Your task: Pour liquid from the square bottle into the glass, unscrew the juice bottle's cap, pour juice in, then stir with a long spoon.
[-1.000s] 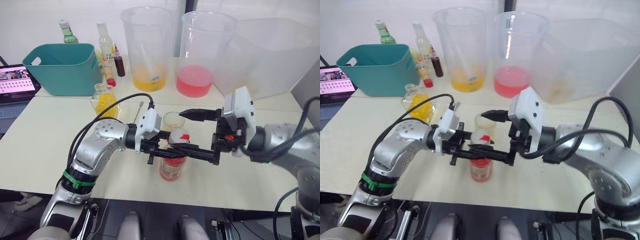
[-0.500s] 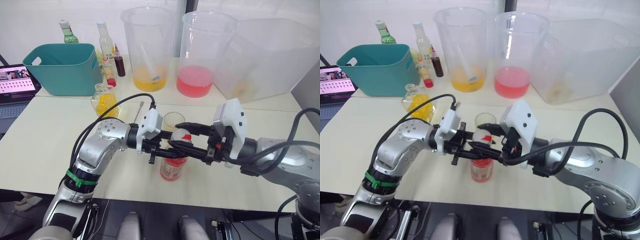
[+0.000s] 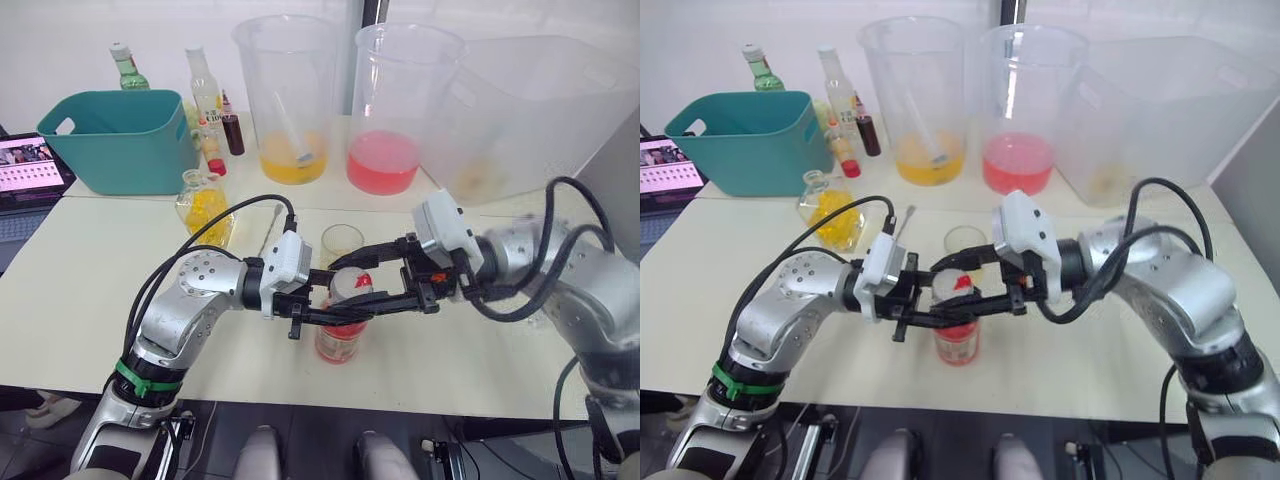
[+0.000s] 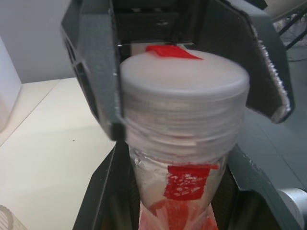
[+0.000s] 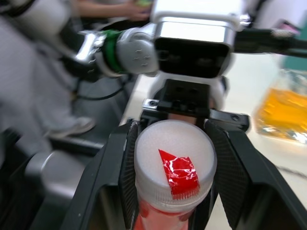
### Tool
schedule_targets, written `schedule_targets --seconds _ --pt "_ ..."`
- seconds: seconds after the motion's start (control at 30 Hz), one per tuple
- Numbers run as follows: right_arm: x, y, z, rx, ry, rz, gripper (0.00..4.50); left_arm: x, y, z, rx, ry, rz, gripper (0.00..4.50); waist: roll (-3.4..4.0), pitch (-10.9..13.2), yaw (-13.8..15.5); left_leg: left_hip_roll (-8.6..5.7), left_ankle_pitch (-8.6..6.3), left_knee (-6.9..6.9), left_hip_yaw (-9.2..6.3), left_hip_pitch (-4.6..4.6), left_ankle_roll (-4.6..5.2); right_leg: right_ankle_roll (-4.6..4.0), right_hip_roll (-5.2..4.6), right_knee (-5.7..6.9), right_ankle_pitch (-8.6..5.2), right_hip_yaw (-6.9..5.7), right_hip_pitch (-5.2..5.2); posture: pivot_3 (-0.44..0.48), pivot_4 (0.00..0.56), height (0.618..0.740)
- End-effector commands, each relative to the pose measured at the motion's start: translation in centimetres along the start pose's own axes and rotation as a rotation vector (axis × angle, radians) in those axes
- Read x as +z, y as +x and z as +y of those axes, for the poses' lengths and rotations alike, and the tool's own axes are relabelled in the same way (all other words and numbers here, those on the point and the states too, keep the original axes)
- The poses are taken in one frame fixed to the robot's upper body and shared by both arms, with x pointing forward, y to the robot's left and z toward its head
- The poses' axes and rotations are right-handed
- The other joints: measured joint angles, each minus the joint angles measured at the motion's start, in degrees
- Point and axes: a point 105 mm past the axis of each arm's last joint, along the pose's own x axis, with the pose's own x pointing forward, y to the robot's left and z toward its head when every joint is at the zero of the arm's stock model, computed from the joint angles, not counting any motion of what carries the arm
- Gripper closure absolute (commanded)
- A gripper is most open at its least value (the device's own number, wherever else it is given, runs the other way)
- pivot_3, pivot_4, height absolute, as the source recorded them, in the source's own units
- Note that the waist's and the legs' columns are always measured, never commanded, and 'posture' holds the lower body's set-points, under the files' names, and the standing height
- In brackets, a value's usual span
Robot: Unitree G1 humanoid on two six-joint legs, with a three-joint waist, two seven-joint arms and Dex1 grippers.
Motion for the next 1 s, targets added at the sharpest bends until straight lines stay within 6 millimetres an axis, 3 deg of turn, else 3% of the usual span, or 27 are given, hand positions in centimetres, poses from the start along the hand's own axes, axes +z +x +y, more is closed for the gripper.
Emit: schedule_targets --seconds 0.03,0.1,0.17,0.33,0.43,0.57,0.73,0.97,1.0 --pt "-0.9 -0.5 -0.7 0.099 -0.015 0.066 2.80 -1.1 0.3 -0.9 -0.043 -0.066 0.027 3.12 -0.01 0.0 0.1 0.00 0.00 0.00 0.00 0.00 0.00 0.00 0.00 0.00 0.00 -0.01 0.01 0.000 0.150 0.719" --pt "-0.4 -1.0 -1.1 0.129 -0.007 0.061 2.80 -1.0 0.5 -0.9 -0.038 -0.067 0.020 3.12 -0.01 0.0 0.2 0.00 0.00 0.01 0.00 0.00 0.00 0.00 -0.01 0.00 0.00 0.00 0.00 0.000 0.150 0.719" --pt "0.0 -1.4 -1.0 0.134 0.013 0.046 1.77 -1.0 0.5 -1.0 -0.033 -0.070 0.017 3.12 -0.01 0.0 0.3 0.00 0.00 0.01 0.00 0.00 0.00 0.00 -0.01 0.00 0.00 0.00 0.00 0.000 0.150 0.719" --pt "0.5 -2.9 0.0 0.032 0.050 0.016 0.11 -0.9 0.5 -1.2 -0.033 -0.080 0.008 3.12 -0.01 0.0 0.7 -0.02 0.00 0.01 -0.02 -0.09 0.00 0.00 -0.07 -0.03 0.00 -0.03 -0.05 0.000 0.150 0.719" --pt "1.6 -3.6 0.5 -0.135 0.033 -0.043 0.05 -0.8 0.6 -1.6 -0.039 -0.078 0.004 3.12 0.00 0.0 0.5 -0.01 0.00 -0.02 -0.05 -0.09 0.00 -0.01 -0.03 -0.01 0.00 -0.04 -0.06 0.000 0.150 0.719" --pt "1.9 -2.8 1.6 -0.373 0.064 -0.088 0.05 -0.7 0.5 -2.0 -0.040 -0.079 -0.004 3.12 -0.01 0.0 0.4 -0.02 -0.01 -0.04 -0.04 -0.09 0.00 -0.01 -0.03 -0.02 0.00 0.00 -0.05 0.000 0.150 0.719" --pt "1.6 -0.6 3.4 -0.443 0.134 -0.093 0.05 -0.5 0.6 -2.5 -0.062 -0.090 -0.019 3.12 0.00 0.0 0.1 -0.02 -0.01 -0.05 -0.04 -0.11 0.00 -0.01 -0.02 -0.03 0.00 0.01 -0.06 0.000 0.150 0.719" --pt "0.5 0.2 2.9 -0.573 0.174 -0.065 0.05 -0.3 0.7 -2.8 -0.076 -0.077 -0.024 3.12 -0.01 0.0 0.2 -0.02 -0.01 -0.05 -0.04 -0.13 0.00 0.00 -0.02 -0.09 0.00 0.00 -0.05 0.000 0.150 0.719" --pt "0.4 0.2 2.8 -0.587 0.176 -0.068 0.57 -0.3 0.7 -2.8 -0.076 -0.078 -0.024 3.12 -0.01 0.0 0.2 -0.02 -0.01 -0.05 -0.04 -0.13 0.00 0.00 -0.02 -0.09 0.00 0.00 -0.05 0.000 0.150 0.719"
